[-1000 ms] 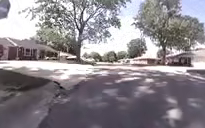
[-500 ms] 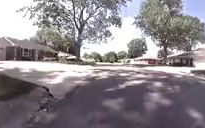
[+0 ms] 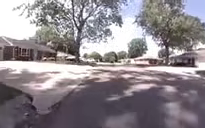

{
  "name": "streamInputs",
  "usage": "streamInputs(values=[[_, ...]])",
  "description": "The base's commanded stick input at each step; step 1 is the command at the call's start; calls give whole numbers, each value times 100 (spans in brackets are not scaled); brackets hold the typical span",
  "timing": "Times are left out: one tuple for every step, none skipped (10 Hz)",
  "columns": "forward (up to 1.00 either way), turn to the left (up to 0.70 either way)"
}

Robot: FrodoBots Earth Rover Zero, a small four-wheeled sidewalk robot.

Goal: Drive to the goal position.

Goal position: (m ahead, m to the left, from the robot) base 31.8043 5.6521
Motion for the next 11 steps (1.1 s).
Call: streamInputs(values=[[100, 0], [100, -2], [100, -35], [100, -5], [100, 0], [100, 0], [100, 0], [100, 0], [100, 0], [100, 0], [100, 0]])
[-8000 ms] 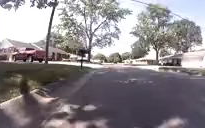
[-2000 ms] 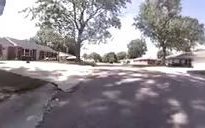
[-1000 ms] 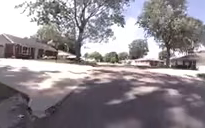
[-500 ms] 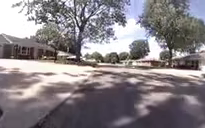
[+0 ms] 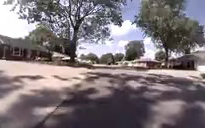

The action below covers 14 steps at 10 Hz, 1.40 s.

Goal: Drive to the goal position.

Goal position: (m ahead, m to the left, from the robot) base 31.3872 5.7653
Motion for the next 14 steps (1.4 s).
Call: streamInputs(values=[[100, 0], [100, 0], [100, 0], [100, 0], [100, 0], [100, 0], [100, 0], [100, 0], [100, 0], [100, 0], [100, 0], [100, 0], [100, 0], [100, 0]])
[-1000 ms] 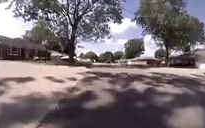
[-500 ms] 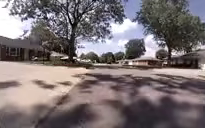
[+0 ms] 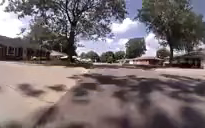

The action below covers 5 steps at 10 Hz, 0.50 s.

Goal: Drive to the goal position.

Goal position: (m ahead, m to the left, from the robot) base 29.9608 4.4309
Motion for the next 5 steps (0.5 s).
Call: streamInputs(values=[[100, 0], [100, 0], [100, 0], [100, 0], [100, 0]])
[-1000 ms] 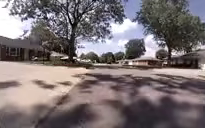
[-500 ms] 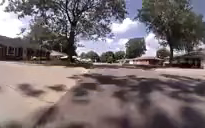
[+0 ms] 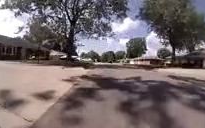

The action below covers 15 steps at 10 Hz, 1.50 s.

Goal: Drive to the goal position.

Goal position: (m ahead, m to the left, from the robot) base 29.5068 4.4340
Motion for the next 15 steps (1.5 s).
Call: streamInputs(values=[[100, 0], [100, 0], [100, 0], [100, 0], [100, 0], [100, 0], [100, 0], [100, 0], [100, 0], [100, 0], [100, 0], [100, 0], [100, 0], [100, 0], [100, 0]])
